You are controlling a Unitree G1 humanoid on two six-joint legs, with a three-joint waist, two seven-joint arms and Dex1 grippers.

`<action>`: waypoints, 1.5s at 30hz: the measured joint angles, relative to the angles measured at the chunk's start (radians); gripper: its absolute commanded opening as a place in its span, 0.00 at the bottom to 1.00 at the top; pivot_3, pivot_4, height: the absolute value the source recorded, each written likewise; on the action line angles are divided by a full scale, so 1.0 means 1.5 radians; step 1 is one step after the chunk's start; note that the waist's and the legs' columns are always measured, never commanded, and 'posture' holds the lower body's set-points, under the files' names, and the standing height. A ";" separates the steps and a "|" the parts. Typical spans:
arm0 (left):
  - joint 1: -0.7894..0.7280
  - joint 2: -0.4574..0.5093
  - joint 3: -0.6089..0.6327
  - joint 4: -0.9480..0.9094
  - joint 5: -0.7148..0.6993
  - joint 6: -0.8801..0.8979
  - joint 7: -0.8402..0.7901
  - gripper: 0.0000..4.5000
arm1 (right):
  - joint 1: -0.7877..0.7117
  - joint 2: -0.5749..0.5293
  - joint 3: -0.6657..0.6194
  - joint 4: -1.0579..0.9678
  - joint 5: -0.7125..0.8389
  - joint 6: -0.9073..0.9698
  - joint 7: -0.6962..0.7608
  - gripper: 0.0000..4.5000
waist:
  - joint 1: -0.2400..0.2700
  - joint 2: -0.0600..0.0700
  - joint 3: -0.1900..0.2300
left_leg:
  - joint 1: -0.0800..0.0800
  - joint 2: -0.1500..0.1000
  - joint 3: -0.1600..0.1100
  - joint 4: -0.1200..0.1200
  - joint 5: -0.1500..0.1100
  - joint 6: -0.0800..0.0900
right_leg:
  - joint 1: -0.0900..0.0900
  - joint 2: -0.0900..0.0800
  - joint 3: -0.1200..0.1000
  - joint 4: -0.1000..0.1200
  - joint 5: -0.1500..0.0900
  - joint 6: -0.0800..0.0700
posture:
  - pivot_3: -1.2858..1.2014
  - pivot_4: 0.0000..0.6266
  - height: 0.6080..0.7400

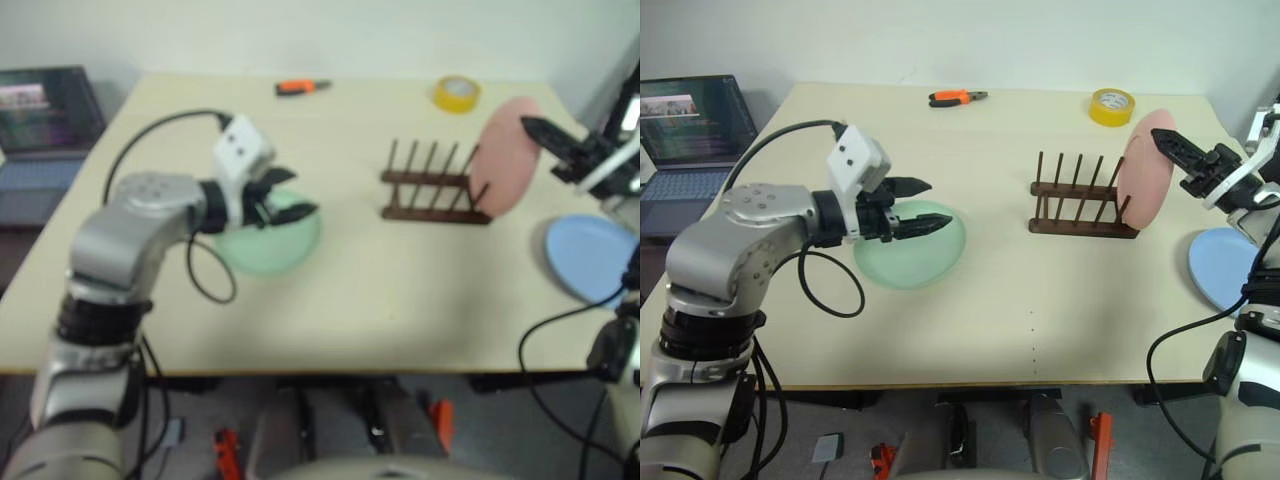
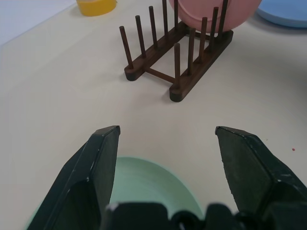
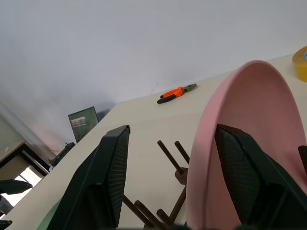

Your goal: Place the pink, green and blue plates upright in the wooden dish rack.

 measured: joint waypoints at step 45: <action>-0.144 -0.065 -0.003 0.676 0.192 -0.109 0.013 0.15 | 0.192 -0.086 0.246 -0.734 0.031 0.074 -0.031 0.68 | 0.023 -0.001 -0.001 | -0.004 0.001 -0.002 0.002 -0.002 0.001 | -0.001 -0.002 -0.002 -0.006 0.001 -0.004 | 0.52 0.24 1.00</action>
